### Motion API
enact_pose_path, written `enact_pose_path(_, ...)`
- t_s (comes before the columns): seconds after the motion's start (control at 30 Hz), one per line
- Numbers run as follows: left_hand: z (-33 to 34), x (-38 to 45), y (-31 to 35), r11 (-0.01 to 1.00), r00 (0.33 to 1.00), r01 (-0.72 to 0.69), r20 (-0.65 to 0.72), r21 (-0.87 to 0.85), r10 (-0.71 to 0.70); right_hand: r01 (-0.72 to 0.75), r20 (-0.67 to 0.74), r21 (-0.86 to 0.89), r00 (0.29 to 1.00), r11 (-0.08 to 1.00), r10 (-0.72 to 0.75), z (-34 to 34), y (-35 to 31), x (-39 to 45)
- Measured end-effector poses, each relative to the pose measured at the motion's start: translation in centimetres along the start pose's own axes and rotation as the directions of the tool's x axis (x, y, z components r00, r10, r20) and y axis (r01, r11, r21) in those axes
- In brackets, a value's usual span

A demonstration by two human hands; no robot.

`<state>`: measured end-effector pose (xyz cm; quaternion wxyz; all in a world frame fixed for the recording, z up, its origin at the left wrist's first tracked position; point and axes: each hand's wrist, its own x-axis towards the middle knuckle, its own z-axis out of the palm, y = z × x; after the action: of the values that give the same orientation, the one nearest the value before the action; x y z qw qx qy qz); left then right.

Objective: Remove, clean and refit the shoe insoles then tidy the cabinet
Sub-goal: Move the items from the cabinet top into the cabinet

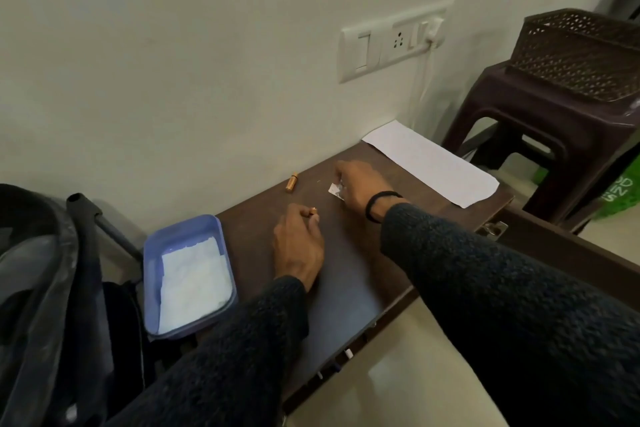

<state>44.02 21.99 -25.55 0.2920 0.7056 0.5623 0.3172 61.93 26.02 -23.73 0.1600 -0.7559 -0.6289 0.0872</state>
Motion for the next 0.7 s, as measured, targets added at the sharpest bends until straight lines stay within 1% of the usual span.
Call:
enact_pose_path(0.07,0.1,-1.4,0.5,0.993,0.998,0.024,0.054,-0.116,-0.018,-0.034,-0.085,0.126,0.995,0.991,0.045,-0.8,0.7,-2.1)
enact_pose_path(0.13,0.1,-3.5,1.6,0.978,0.992,0.038,0.129,-0.204,-0.012,-0.074,-0.132,0.28,0.985,0.957,0.115,-1.6,1.5,-5.0)
enact_pose_path(0.2,0.2,-6.2,3.0,0.951,0.978,0.063,0.209,-0.301,0.001,-0.124,-0.135,0.383,0.973,0.915,0.188,-2.4,2.4,-8.0)
enact_pose_path(0.27,0.5,-9.2,4.4,0.912,0.958,0.112,0.287,-0.394,0.006,-0.158,-0.129,0.442,0.963,0.883,0.237,-3.1,3.7,-11.1)
enact_pose_path(0.33,1.2,-12.3,5.5,0.88,0.916,0.176,0.4,-0.441,0.018,-0.196,-0.115,0.49,0.951,0.849,0.286,-3.7,5.2,-14.3)
enact_pose_path(0.43,2.9,-16.8,6.0,0.859,0.814,0.265,0.579,-0.437,0.043,-0.255,-0.068,0.519,0.939,0.816,0.336,-3.8,7.9,-18.9)
enact_pose_path(0.53,5.1,-20.3,4.9,0.886,0.74,0.286,0.672,-0.365,0.038,-0.305,-0.047,0.522,0.922,0.797,0.384,-2.9,10.4,-22.9)
enact_pose_path(0.63,8.6,-22.1,2.0,0.944,0.704,0.242,0.71,-0.223,-0.013,-0.366,-0.01,0.556,0.895,0.746,0.446,-0.4,12.9,-25.8)
enact_pose_path(0.7,11.0,-22.3,-0.3,0.972,0.718,0.191,0.695,-0.138,-0.043,-0.405,0.038,0.574,0.882,0.712,0.471,1.8,14.3,-27.1)
